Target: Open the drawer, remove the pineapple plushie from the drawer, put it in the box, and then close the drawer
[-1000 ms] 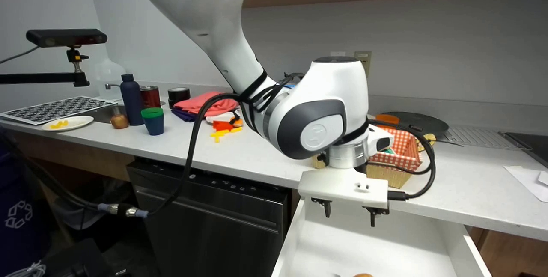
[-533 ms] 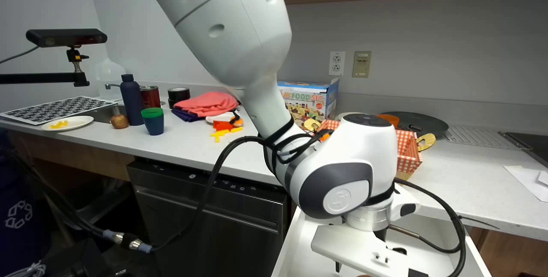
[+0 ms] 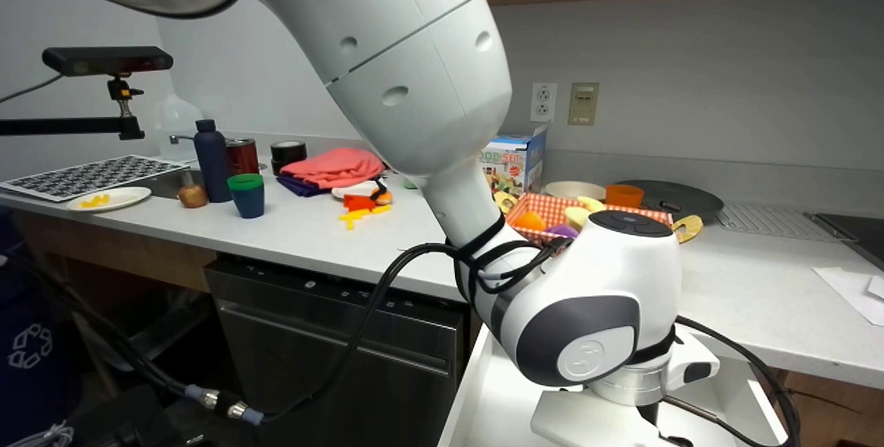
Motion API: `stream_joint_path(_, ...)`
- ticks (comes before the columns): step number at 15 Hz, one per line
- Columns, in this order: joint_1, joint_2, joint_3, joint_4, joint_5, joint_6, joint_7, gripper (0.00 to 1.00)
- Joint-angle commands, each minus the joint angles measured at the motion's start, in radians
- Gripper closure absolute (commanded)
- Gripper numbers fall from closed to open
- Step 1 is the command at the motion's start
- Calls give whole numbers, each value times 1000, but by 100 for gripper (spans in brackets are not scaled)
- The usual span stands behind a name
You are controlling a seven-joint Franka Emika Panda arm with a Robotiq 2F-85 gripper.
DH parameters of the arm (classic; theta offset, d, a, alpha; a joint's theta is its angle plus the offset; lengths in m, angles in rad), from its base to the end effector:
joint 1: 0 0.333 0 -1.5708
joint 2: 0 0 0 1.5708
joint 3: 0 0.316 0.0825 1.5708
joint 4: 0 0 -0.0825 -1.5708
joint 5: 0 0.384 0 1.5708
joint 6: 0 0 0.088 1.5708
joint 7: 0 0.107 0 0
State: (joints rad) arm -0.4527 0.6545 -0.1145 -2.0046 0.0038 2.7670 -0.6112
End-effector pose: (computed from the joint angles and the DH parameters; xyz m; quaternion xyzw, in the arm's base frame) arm 0.5138 -0.3267 0.1371 0.9973 0.0339 0.0280 0.0588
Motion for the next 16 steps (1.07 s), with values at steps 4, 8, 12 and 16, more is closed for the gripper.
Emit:
stream_joint_path(4,-34,11,30,35,-9,-12,21,76)
stream_joint_path(8,-69,19,73,38,9,46,-9,98)
stream_joint_path(12,-107,47,118,43,-14,229,-27,96)
stream_joint_path(16,-154,79,163,49,-75,367,-27,95)
